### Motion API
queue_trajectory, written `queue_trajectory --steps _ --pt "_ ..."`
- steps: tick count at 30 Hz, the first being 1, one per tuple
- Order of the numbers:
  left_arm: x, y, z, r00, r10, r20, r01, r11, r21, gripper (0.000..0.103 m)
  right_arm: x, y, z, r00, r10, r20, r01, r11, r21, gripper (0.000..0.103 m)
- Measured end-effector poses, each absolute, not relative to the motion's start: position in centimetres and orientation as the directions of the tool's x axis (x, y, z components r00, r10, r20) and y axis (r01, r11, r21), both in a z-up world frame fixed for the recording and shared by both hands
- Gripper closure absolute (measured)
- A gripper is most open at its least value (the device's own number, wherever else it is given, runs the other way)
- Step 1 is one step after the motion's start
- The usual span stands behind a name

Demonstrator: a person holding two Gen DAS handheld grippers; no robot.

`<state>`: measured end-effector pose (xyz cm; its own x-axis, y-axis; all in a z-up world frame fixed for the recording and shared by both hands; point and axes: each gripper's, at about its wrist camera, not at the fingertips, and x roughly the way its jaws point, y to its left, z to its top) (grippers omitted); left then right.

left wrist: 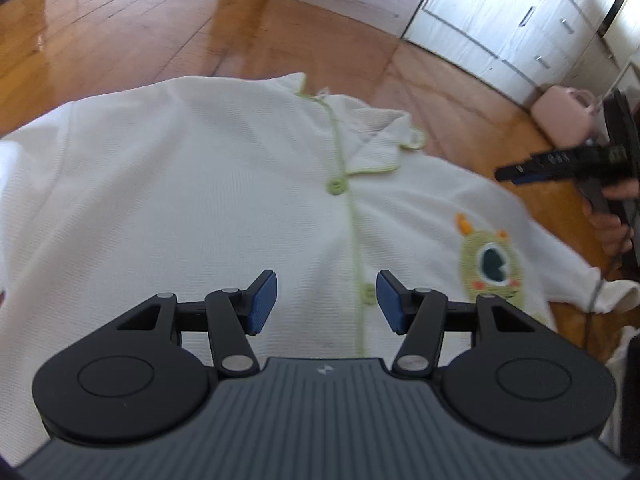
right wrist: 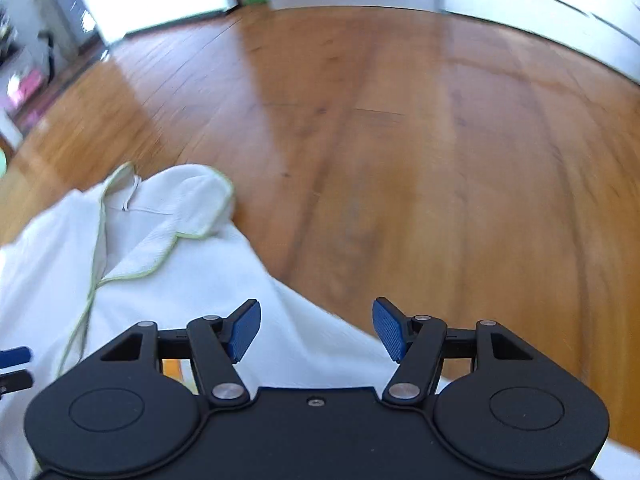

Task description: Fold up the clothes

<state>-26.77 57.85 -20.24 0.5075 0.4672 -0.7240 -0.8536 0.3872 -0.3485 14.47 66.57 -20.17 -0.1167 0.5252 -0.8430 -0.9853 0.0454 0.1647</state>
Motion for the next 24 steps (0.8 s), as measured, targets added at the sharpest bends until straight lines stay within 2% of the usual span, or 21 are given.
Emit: queue_trajectory --steps 2,3,4,5,6,12,14,17,21,22,23,24 --pt "-27.7 57.9 -20.7 0.512 0.456 -0.728 -0.852 0.374 -0.366 0.048 12.2 67.9 -21.0 -0.125 0.527 -0.841 -0.987 0.02 0.159 0.036" --pt "-28.3 58.0 -20.9 0.515 0.449 -0.73 -0.851 0.37 -0.373 0.048 11.4 68.1 -21.4 -0.125 0.535 -0.836 -0.988 0.007 0.153 0.04" --pt "-28.8 58.0 -21.0 0.516 0.449 -0.729 -0.851 0.366 -0.377 0.048 10.7 68.3 -21.7 -0.126 0.543 -0.83 -0.989 -0.006 0.146 0.077" --pt "-29.3 58.0 -21.1 0.516 0.453 -0.727 -0.851 0.366 -0.377 0.048 9.9 68.4 -22.0 -0.117 0.555 -0.824 -0.991 -0.016 0.131 0.098" --pt "-29.8 58.0 -21.1 0.513 0.457 -0.727 -0.853 0.364 -0.374 0.048 9.3 68.1 -22.0 -0.098 0.578 -0.81 -0.994 -0.016 0.108 0.099" --pt "-30.3 58.6 -21.6 0.52 0.472 -0.711 -0.853 0.325 -0.408 0.048 5.1 62.6 -21.3 -0.174 0.661 -0.73 -0.985 -0.109 0.137 0.099" --pt "-29.5 58.4 -21.6 0.524 0.477 -0.705 -0.85 0.342 -0.4 0.048 4.1 60.9 -22.0 -0.234 0.621 -0.748 -0.972 -0.148 0.181 0.097" --pt "-27.9 57.8 -21.2 0.518 0.503 -0.692 -0.85 0.391 -0.352 0.048 2.6 58.4 -23.6 -0.238 0.558 -0.795 -0.966 -0.224 0.132 0.094" --pt "-24.4 58.3 -18.9 0.548 0.518 -0.657 -0.819 0.491 -0.297 0.048 5.7 55.8 -22.3 -0.297 0.547 -0.783 -0.955 -0.163 0.248 0.073" --pt "-23.3 58.7 -18.1 0.564 0.51 -0.65 -0.802 0.525 -0.285 0.045 7.1 54.9 -21.8 -0.296 0.563 -0.771 -0.953 -0.126 0.274 0.064" --pt "-21.9 59.2 -17.2 0.581 0.503 -0.64 -0.78 0.568 -0.261 0.034 8.6 53.9 -21.2 -0.267 0.59 -0.762 -0.959 -0.085 0.27 0.058" --pt "-20.0 59.9 -16.3 0.595 0.5 -0.63 -0.754 0.619 -0.22 0.029 10.0 53.1 -20.7 -0.214 0.62 -0.755 -0.97 -0.04 0.242 0.058"
